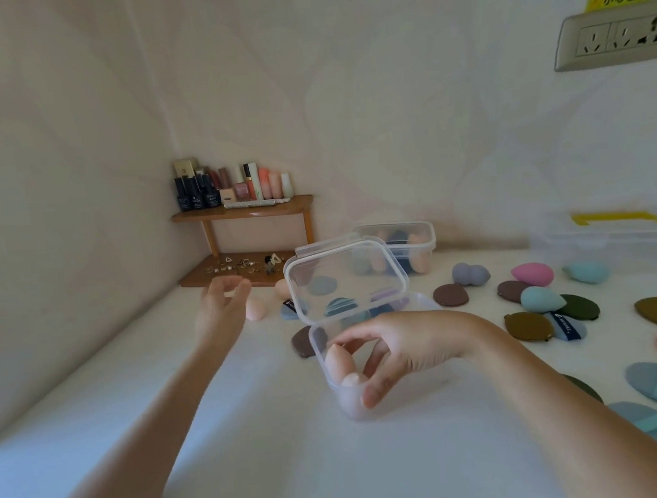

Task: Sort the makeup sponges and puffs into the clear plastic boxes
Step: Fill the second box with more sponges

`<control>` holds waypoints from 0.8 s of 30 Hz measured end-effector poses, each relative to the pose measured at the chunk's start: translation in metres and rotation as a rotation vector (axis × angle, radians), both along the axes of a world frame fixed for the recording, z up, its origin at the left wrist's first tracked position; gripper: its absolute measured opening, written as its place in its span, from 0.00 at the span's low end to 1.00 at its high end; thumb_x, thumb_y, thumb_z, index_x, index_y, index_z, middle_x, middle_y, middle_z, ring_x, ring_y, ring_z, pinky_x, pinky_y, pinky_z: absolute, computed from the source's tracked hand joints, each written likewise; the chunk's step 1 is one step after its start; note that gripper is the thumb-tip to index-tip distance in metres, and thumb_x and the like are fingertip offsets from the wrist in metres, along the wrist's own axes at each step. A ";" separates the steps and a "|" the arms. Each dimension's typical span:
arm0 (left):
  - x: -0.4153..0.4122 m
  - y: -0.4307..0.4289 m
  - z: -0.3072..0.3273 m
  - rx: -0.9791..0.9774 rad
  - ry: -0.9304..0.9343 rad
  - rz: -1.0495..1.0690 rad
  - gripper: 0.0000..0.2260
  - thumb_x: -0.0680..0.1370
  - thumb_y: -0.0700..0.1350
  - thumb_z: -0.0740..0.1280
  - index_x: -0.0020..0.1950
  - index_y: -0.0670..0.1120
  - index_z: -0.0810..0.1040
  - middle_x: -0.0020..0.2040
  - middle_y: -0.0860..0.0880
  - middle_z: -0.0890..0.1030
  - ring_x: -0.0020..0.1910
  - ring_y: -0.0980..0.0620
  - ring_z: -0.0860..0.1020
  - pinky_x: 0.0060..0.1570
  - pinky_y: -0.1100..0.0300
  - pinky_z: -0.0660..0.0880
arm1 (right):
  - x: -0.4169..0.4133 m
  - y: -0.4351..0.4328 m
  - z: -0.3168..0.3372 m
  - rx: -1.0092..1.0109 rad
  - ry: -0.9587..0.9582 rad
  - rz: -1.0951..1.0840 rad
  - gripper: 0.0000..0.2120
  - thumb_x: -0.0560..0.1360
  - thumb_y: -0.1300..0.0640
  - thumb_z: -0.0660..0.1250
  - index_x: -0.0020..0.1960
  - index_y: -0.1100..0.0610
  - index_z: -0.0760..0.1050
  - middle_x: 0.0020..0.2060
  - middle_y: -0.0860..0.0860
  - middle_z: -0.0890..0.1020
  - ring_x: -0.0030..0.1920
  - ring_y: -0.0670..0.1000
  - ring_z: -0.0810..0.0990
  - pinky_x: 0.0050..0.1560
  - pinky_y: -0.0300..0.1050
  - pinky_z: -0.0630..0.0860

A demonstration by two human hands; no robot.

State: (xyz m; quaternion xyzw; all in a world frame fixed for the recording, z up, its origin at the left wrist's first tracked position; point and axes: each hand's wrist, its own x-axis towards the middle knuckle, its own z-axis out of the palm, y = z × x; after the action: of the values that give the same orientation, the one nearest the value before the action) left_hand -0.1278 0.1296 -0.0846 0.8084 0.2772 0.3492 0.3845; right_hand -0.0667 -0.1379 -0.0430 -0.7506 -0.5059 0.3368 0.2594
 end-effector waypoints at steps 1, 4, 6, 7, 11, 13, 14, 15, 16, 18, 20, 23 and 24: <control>0.008 0.010 -0.004 -0.028 0.065 0.032 0.12 0.79 0.49 0.62 0.59 0.46 0.74 0.61 0.44 0.75 0.51 0.50 0.72 0.46 0.58 0.67 | 0.000 0.000 0.000 -0.005 -0.009 -0.007 0.29 0.67 0.50 0.77 0.65 0.41 0.70 0.52 0.35 0.79 0.51 0.38 0.78 0.61 0.41 0.73; 0.026 0.019 -0.013 -0.056 0.253 0.066 0.18 0.78 0.53 0.63 0.64 0.45 0.73 0.61 0.43 0.75 0.53 0.45 0.74 0.46 0.58 0.67 | 0.003 0.002 -0.005 0.016 -0.002 -0.030 0.30 0.66 0.47 0.77 0.65 0.40 0.69 0.56 0.34 0.77 0.46 0.33 0.78 0.55 0.40 0.76; 0.032 0.017 -0.015 -0.015 0.310 0.038 0.19 0.76 0.54 0.66 0.63 0.45 0.74 0.58 0.44 0.78 0.48 0.48 0.74 0.43 0.59 0.66 | 0.006 0.003 -0.008 0.035 0.016 -0.042 0.29 0.66 0.46 0.76 0.65 0.40 0.70 0.56 0.35 0.77 0.43 0.31 0.78 0.48 0.36 0.75; 0.033 0.016 -0.016 0.006 0.314 0.018 0.18 0.75 0.53 0.68 0.61 0.45 0.76 0.56 0.45 0.79 0.46 0.49 0.73 0.41 0.59 0.67 | 0.007 0.003 -0.008 0.040 0.018 -0.045 0.28 0.67 0.47 0.76 0.64 0.41 0.71 0.55 0.36 0.77 0.41 0.31 0.77 0.46 0.36 0.75; 0.034 0.016 -0.011 -0.038 0.250 -0.035 0.12 0.73 0.45 0.71 0.56 0.47 0.76 0.55 0.46 0.79 0.45 0.50 0.74 0.36 0.62 0.70 | 0.010 0.002 -0.008 0.073 0.050 -0.023 0.19 0.68 0.51 0.76 0.57 0.46 0.75 0.46 0.37 0.78 0.37 0.35 0.77 0.43 0.40 0.76; 0.028 0.013 0.001 -0.083 0.139 -0.115 0.16 0.73 0.41 0.72 0.60 0.46 0.75 0.57 0.46 0.79 0.49 0.49 0.76 0.46 0.59 0.73 | 0.010 0.003 -0.009 0.067 0.037 -0.049 0.24 0.68 0.49 0.76 0.61 0.42 0.73 0.46 0.34 0.78 0.40 0.35 0.78 0.43 0.39 0.77; 0.024 0.010 0.009 -0.111 0.079 -0.159 0.19 0.73 0.40 0.72 0.62 0.46 0.74 0.57 0.47 0.79 0.51 0.50 0.76 0.50 0.57 0.73 | 0.011 0.004 -0.010 0.061 0.023 -0.064 0.28 0.67 0.48 0.76 0.65 0.40 0.71 0.47 0.33 0.77 0.42 0.36 0.78 0.44 0.39 0.77; 0.019 0.005 0.018 -0.150 0.021 -0.209 0.19 0.73 0.40 0.71 0.63 0.47 0.75 0.56 0.48 0.79 0.53 0.50 0.76 0.54 0.56 0.73 | 0.010 0.004 -0.011 0.062 0.005 -0.070 0.31 0.66 0.46 0.76 0.67 0.40 0.69 0.49 0.33 0.77 0.43 0.38 0.78 0.45 0.40 0.78; 0.013 -0.001 0.026 -0.196 -0.036 -0.271 0.17 0.74 0.39 0.70 0.62 0.49 0.76 0.55 0.49 0.80 0.54 0.50 0.77 0.57 0.54 0.74 | 0.010 0.005 -0.012 0.072 -0.013 -0.069 0.32 0.66 0.45 0.76 0.68 0.40 0.69 0.51 0.35 0.76 0.43 0.39 0.77 0.44 0.40 0.78; 0.004 -0.020 0.040 -0.276 -0.113 -0.410 0.13 0.74 0.39 0.69 0.57 0.51 0.78 0.52 0.50 0.81 0.56 0.50 0.78 0.58 0.55 0.74 | 0.010 0.006 -0.012 0.098 -0.025 -0.057 0.30 0.67 0.46 0.76 0.66 0.41 0.71 0.55 0.41 0.76 0.41 0.40 0.75 0.43 0.39 0.77; -0.003 -0.040 0.050 -0.259 -0.101 -0.519 0.12 0.73 0.41 0.71 0.55 0.51 0.80 0.51 0.51 0.83 0.54 0.52 0.80 0.56 0.58 0.74 | 0.009 0.006 -0.011 0.114 -0.012 -0.050 0.27 0.67 0.46 0.76 0.64 0.42 0.74 0.56 0.42 0.77 0.41 0.42 0.75 0.44 0.41 0.78; -0.004 -0.064 0.053 -0.160 -0.008 -0.611 0.11 0.71 0.41 0.73 0.53 0.51 0.81 0.47 0.52 0.84 0.47 0.57 0.82 0.48 0.63 0.75 | 0.009 0.005 -0.013 0.123 -0.010 -0.057 0.26 0.66 0.47 0.76 0.62 0.42 0.75 0.52 0.39 0.79 0.40 0.43 0.75 0.42 0.40 0.79; -0.003 -0.070 0.053 -0.120 0.033 -0.622 0.11 0.71 0.40 0.73 0.51 0.51 0.81 0.46 0.52 0.84 0.45 0.59 0.82 0.46 0.64 0.76 | 0.009 0.005 -0.013 0.123 -0.013 -0.064 0.25 0.67 0.48 0.76 0.63 0.42 0.75 0.49 0.36 0.78 0.39 0.43 0.74 0.40 0.38 0.78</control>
State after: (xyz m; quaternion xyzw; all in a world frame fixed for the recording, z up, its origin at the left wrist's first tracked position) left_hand -0.1312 0.0595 -0.0321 0.8358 0.0432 0.1847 0.5152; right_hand -0.0577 -0.1332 -0.0565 -0.7512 -0.5029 0.2919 0.3125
